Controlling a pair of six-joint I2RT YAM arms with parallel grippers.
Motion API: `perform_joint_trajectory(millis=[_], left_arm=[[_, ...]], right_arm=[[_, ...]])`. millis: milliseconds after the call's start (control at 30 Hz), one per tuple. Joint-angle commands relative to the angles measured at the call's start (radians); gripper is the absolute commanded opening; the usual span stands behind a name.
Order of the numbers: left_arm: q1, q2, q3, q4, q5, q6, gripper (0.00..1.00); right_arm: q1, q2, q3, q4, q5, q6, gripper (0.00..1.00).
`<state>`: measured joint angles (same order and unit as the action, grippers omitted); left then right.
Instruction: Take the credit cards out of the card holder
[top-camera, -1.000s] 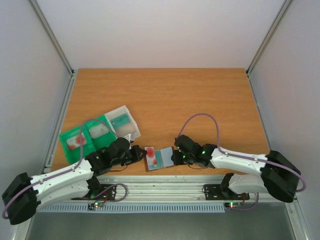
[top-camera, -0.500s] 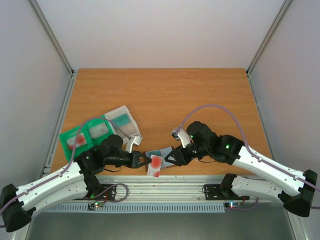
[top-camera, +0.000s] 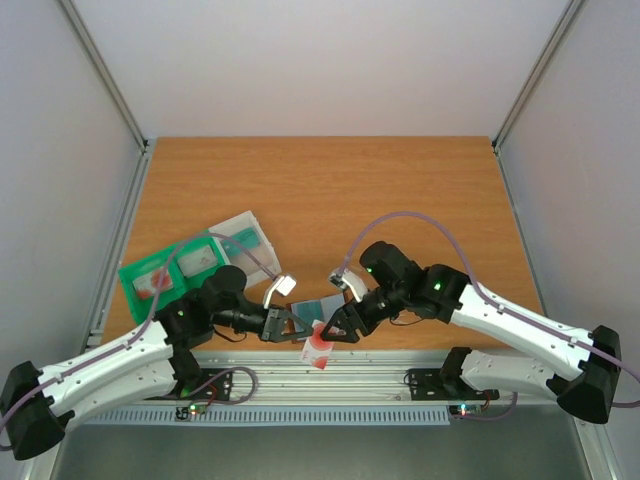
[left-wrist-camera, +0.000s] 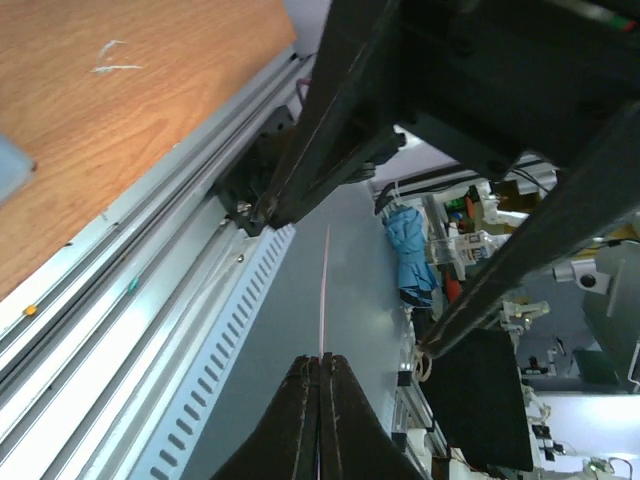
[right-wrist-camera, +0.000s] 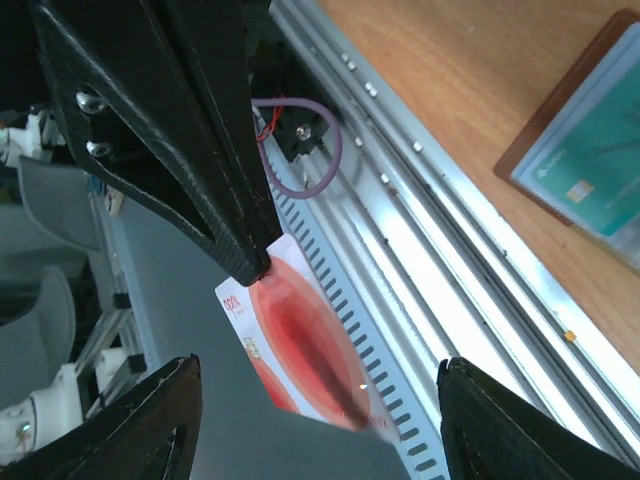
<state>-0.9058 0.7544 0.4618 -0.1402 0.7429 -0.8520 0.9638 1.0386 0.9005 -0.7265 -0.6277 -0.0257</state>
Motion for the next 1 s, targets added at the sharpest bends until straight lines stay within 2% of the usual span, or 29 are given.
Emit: perform_joint_trajectory(millis=[0, 67, 167, 233, 300, 333, 367, 433, 533, 633, 800, 867, 967], left_arm=[[-0.005, -0.009, -0.034, 0.162, 0.074, -0.010, 0.00], [-0.005, -0.005, -0.039, 0.172, 0.081, -0.016, 0.00], [-0.005, -0.001, -0.032, 0.160, 0.069, -0.017, 0.00], [-0.006, -0.007, -0.018, 0.100, 0.021, 0.002, 0.01], [-0.005, -0.022, 0.007, 0.021, -0.065, 0.023, 0.00], [-0.005, -0.035, 0.019, -0.010, -0.108, 0.027, 0.01], [-0.005, -0.051, 0.034, -0.037, -0.156, 0.024, 0.07], [-0.005, -0.095, 0.056, -0.107, -0.276, 0.008, 0.27], [-0.005, -0.163, 0.082, -0.237, -0.487, -0.037, 0.49], [-0.005, -0.221, 0.102, -0.294, -0.603, -0.060, 0.63], [-0.005, -0.319, 0.093, -0.261, -0.660, -0.144, 0.80], [-0.005, -0.350, 0.087, -0.245, -0.665, -0.178, 0.89], [-0.005, -0.367, 0.087, -0.232, -0.677, -0.211, 0.97]], right_arm=[[0.001, 0.028, -0.006, 0.026, -0.111, -0.032, 0.63], [0.001, 0.027, -0.018, 0.034, -0.124, -0.033, 0.54], [0.001, 0.005, -0.032, 0.052, -0.131, -0.029, 0.28], [0.000, -0.005, -0.030, 0.053, -0.114, -0.026, 0.12], [0.001, -0.018, -0.034, 0.068, -0.093, -0.009, 0.03], [0.001, -0.025, -0.047, 0.092, -0.090, 0.008, 0.01], [0.001, -0.029, -0.060, 0.130, -0.089, 0.040, 0.01], [0.001, -0.040, -0.085, 0.198, -0.073, 0.106, 0.01], [0.001, -0.044, -0.109, 0.282, -0.012, 0.199, 0.01], [0.000, -0.039, -0.094, 0.311, 0.082, 0.283, 0.01], [0.000, -0.080, -0.100, 0.407, 0.248, 0.423, 0.01], [0.000, -0.091, -0.096, 0.438, 0.299, 0.457, 0.01], [-0.001, -0.097, -0.077, 0.475, 0.355, 0.492, 0.01]])
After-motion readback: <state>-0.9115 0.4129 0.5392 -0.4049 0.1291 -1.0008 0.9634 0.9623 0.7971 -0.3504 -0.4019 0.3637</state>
